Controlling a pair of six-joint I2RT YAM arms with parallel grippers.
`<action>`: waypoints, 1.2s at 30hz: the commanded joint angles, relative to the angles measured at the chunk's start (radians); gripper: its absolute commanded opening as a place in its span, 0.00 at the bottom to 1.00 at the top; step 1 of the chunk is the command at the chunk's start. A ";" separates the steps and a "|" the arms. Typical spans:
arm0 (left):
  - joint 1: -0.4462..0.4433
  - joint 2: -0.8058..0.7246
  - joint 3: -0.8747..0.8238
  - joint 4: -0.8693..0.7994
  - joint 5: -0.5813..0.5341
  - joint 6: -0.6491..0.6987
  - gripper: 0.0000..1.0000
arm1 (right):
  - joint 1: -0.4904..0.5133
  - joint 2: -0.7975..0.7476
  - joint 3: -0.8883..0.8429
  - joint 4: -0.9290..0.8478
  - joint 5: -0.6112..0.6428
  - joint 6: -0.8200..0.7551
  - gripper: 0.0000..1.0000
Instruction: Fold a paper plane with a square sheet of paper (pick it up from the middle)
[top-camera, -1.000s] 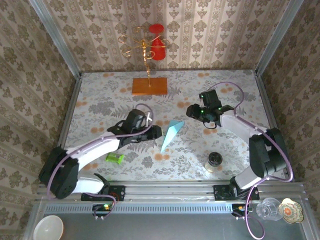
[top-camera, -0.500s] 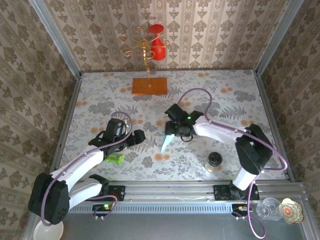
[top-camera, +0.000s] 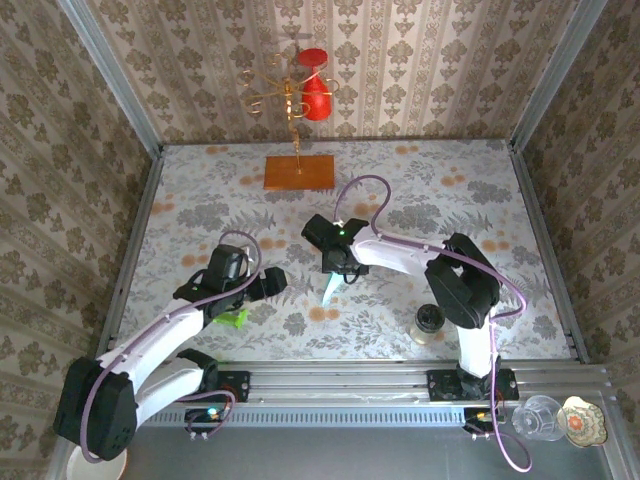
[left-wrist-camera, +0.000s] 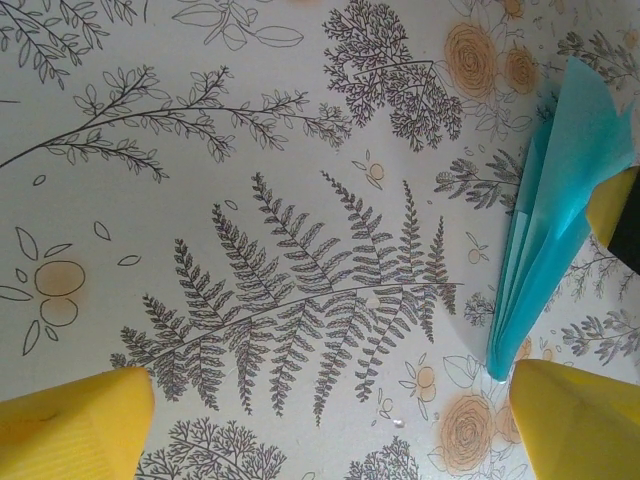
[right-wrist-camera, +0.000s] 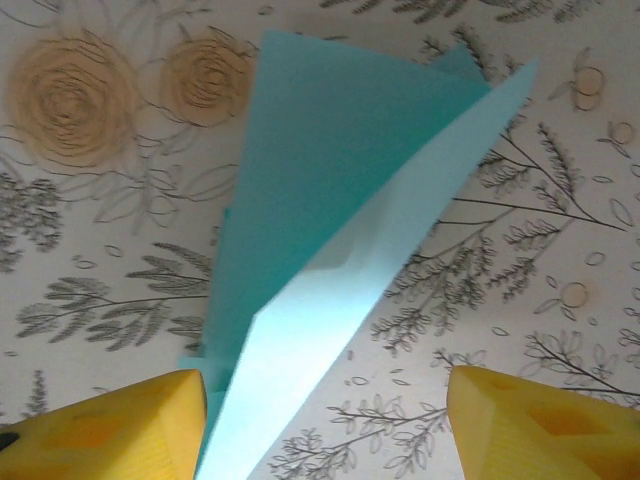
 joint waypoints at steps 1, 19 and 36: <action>0.008 -0.005 -0.001 -0.019 -0.004 0.028 0.93 | 0.001 0.009 0.021 -0.077 0.063 0.034 0.65; 0.008 0.032 0.029 -0.019 0.022 0.017 0.93 | -0.050 -0.044 -0.100 0.074 -0.020 0.109 0.39; 0.142 0.036 0.011 0.137 0.198 -0.135 0.91 | -0.114 -0.239 -0.284 0.595 -0.465 -0.150 0.02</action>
